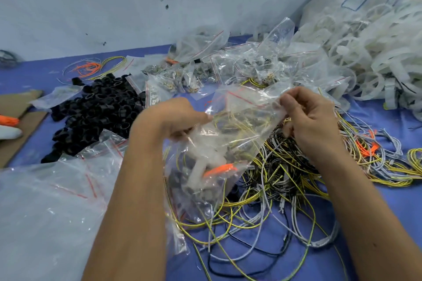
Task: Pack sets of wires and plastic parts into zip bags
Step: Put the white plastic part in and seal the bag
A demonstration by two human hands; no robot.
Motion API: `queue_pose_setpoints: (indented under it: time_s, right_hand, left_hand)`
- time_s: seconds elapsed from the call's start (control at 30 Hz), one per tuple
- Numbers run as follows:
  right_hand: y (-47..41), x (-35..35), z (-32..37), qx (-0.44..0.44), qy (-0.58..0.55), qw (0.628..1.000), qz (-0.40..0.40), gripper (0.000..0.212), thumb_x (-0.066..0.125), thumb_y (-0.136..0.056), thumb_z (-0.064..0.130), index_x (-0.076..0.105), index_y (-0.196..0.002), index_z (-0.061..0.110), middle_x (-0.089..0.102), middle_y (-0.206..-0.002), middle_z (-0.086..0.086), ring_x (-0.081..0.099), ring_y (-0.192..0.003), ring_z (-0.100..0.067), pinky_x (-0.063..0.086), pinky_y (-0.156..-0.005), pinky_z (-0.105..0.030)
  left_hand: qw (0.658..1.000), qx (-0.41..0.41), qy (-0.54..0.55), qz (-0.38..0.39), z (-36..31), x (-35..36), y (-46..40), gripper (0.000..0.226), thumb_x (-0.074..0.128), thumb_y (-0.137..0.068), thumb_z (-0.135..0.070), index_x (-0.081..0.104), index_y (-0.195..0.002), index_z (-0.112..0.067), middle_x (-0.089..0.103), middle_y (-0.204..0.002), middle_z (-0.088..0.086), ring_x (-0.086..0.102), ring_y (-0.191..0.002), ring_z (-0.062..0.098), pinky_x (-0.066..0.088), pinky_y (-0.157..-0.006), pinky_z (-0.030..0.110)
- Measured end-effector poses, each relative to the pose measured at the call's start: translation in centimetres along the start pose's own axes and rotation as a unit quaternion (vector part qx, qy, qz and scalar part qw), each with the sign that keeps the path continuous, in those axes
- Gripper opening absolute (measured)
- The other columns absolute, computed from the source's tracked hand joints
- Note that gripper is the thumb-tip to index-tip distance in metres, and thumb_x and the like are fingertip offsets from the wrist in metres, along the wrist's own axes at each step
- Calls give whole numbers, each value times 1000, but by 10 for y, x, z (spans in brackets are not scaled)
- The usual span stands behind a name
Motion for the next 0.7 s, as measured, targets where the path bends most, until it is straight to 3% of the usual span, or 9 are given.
queue_pose_setpoints:
  time_s: [0.07,0.13,0.2,0.27,0.3,0.43,0.53,0.63,0.7]
  right_hand:
    - [1,3,0,-14,29,999,-11,18,53,-108,22,59,-93,15,64,-82,-6,64,-47,-18,48,-42,-22]
    - [1,4,0,-24,42,999,-18,17,50,-109,20,56,-94,12,63,-84,-1,69,-54,-18,55,-45,-28]
    - [2,5,0,-26,64,997,-18,17,49,-109,20,54,-94,14,63,-81,1,70,-56,-19,58,-48,-38]
    - [2,5,0,-31,78,996,-17,18,48,-109,22,52,-92,20,66,-73,3,66,-47,-21,50,-42,-32]
    - [2,5,0,-31,78,996,-18,20,48,-109,22,52,-90,23,66,-68,4,62,-42,-20,46,-40,-27]
    - [3,6,-1,-24,92,995,-30,23,48,-109,18,51,-86,22,63,-57,0,53,-38,-14,40,-41,-22]
    - [-4,3,1,-16,106,992,-63,19,54,-106,19,57,-88,18,65,-55,-2,57,-41,-13,40,-41,-20]
    - [-23,-5,10,24,31,994,-106,15,60,-103,17,60,-88,20,66,-57,0,54,-41,-11,39,-38,-20]
    - [-35,-8,15,66,-9,995,-74,16,58,-105,25,61,-92,16,67,-59,-2,54,-42,-13,39,-37,-22]
  left_hand:
    - [999,-7,25,31,2,3,1,55,61,-97,-54,54,-70,-7,51,-42,-2,44,-32,13,38,-37,16]
    - [999,22,44,9,-2,6,-2,55,56,-99,-58,58,-79,-7,59,-60,3,52,-44,16,44,-42,18]
    - [991,72,104,-38,-8,10,-5,54,56,-99,-57,64,-92,-4,66,-78,4,60,-66,22,51,-60,25]
    - [978,105,171,-53,-13,17,-9,48,59,-98,-56,70,-99,-9,73,-90,-3,67,-82,19,52,-78,32]
    - [973,112,193,-54,-14,21,-11,39,62,-97,-54,71,-98,-16,74,-92,-6,69,-84,13,51,-80,29]
    - [953,131,265,-69,-13,27,-15,22,75,-94,-25,65,-78,-15,66,-61,-9,57,-53,3,46,-58,15]
    - [939,102,323,-62,-7,19,-13,23,78,-88,-7,60,-74,-11,64,-63,1,56,-53,9,50,-53,17]
    - [932,64,356,27,1,13,-5,17,75,-87,2,62,-85,-8,66,-72,7,59,-54,8,51,-46,16]
    - [925,65,370,52,2,12,-1,20,72,-89,4,61,-80,-10,69,-65,1,56,-47,3,47,-41,16]
Point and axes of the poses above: each hand's wrist, its own y-axis away from the middle knuckle, its own x-axis out of the palm, z = x × y, the point moved 3 cm from there along -y, towards the middle knuckle
